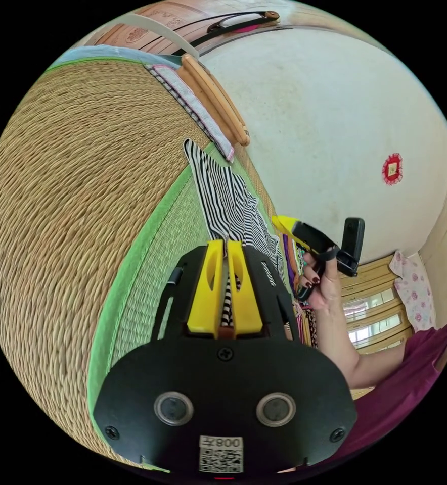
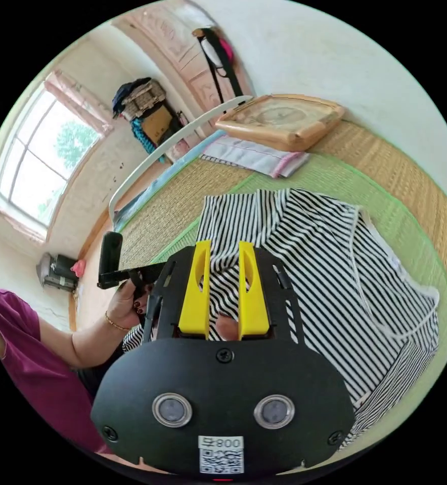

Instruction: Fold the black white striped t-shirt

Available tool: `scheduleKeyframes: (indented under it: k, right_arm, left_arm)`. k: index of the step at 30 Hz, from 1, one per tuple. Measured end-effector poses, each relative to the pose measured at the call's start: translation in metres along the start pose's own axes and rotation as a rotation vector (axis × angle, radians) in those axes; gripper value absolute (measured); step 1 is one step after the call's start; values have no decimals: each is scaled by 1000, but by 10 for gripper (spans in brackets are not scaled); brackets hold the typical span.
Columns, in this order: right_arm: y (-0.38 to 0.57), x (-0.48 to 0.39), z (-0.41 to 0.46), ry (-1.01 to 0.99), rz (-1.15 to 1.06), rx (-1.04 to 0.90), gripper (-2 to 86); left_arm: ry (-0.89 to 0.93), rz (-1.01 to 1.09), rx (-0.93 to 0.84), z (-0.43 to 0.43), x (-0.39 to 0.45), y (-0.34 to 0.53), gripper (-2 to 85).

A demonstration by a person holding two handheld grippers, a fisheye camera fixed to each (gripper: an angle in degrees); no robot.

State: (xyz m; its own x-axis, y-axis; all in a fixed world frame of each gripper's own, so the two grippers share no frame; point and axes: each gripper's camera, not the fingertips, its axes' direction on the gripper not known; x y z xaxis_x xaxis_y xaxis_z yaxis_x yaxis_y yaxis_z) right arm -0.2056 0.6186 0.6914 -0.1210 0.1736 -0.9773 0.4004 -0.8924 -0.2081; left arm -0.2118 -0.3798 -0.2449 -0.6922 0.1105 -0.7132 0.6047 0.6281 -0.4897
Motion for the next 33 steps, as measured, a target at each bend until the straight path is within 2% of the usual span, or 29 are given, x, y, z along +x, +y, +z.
scheduleKeyframes:
  k: [4,7,14,20,26,33]
  right_arm:
    - [-71,-59,62,138,-156,-70,99]
    - [-102,-81,98,175,-194,-111,106]
    - [-132,-101,153,265,-210,-176,97]
    - [-142,-95,157,345,-165,-148,29]
    - [-154,-54,121,172,-102,-100,7]
    - [-137,39,11,-83,6,71,4]
  left_arm:
    - [14,10,-12,-5,5,-4,16]
    - [30,28,-20,-7,11,-6,23]
    - [22,40,-47,-5,26,-10,15]
    - [10,61,-46,0,41,-8,5]
    - [-1,100,-38,10,60,-3,4]
    - [-35,284,15,21,117,5,4]
